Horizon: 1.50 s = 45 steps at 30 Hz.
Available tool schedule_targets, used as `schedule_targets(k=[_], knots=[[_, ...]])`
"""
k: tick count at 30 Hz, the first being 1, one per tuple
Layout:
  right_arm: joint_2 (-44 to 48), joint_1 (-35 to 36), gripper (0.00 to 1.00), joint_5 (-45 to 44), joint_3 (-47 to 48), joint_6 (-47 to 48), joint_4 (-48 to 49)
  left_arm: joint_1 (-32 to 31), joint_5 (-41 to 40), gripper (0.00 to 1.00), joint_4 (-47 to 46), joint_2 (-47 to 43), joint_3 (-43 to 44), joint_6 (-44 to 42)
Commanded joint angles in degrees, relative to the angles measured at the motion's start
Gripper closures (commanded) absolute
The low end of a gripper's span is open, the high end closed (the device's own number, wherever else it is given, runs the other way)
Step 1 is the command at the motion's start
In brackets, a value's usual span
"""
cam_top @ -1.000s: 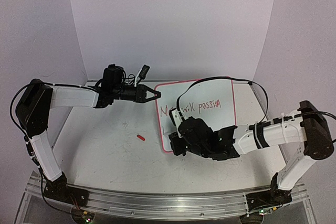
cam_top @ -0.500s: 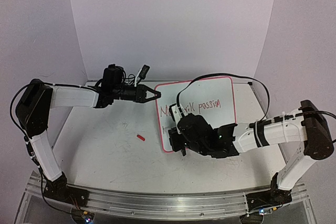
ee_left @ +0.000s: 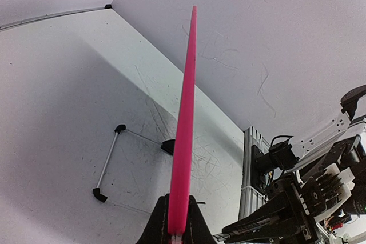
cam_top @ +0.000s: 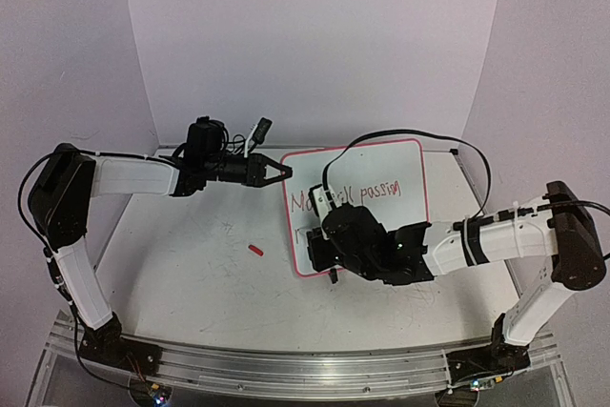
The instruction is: Write a sentence on the whiteboard
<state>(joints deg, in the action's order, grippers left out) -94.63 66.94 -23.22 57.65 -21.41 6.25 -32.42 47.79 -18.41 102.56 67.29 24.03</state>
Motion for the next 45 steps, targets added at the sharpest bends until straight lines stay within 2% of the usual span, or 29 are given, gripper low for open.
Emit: schedule_targets(k=[1,27,45], knots=[[1.35,-0.40,1.00,-2.20,0.11,-1.79,-1.76,-1.24,-0.41,1.00,2.81,-1.83,1.30,-0.21],[1.72,0.40,1.00,0.80,-3.94,-6.20,-2.64,-1.42,-0.37,1.00,2.86,-1.74,1.31,-0.21],[3.26,0.39,1.00,-1.57,-0.17,-3.74,-2.92,-1.50,-0.70,1.00,3.03,-1.94,1.16,-0.48]])
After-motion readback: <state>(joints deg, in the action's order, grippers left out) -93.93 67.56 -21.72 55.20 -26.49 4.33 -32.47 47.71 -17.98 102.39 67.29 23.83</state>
